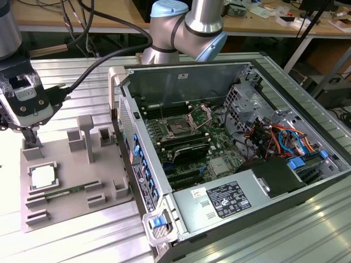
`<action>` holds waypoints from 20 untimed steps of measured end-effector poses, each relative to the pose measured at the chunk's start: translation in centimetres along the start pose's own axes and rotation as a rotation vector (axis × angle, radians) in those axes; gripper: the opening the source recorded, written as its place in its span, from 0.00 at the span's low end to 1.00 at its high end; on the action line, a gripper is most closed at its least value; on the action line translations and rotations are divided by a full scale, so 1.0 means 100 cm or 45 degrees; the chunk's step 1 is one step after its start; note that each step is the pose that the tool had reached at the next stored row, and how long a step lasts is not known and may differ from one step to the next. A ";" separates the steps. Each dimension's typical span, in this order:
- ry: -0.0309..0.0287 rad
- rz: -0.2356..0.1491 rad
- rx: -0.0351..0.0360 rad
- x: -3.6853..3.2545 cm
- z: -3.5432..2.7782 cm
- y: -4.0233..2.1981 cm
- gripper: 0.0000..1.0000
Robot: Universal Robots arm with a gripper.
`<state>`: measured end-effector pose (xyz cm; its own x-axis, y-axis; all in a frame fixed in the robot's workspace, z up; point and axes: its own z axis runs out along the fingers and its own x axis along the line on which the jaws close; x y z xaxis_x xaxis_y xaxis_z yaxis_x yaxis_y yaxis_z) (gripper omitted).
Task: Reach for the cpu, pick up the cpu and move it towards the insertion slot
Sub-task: 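Reach for the cpu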
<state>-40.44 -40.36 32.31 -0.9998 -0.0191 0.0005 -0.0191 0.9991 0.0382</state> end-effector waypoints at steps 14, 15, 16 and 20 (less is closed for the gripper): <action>0.0000 0.000 0.0000 0.0000 0.0029 -0.0001 0.11; 0.0001 0.000 0.0000 0.0000 0.0031 -0.0001 0.11; 0.0000 0.000 -0.0001 0.0000 0.0033 -0.0001 0.11; 0.0000 0.000 0.0000 0.0000 0.0040 -0.0001 0.11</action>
<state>-40.45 -40.36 31.91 -0.9998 -0.0191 0.0005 -0.0191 0.9991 0.0382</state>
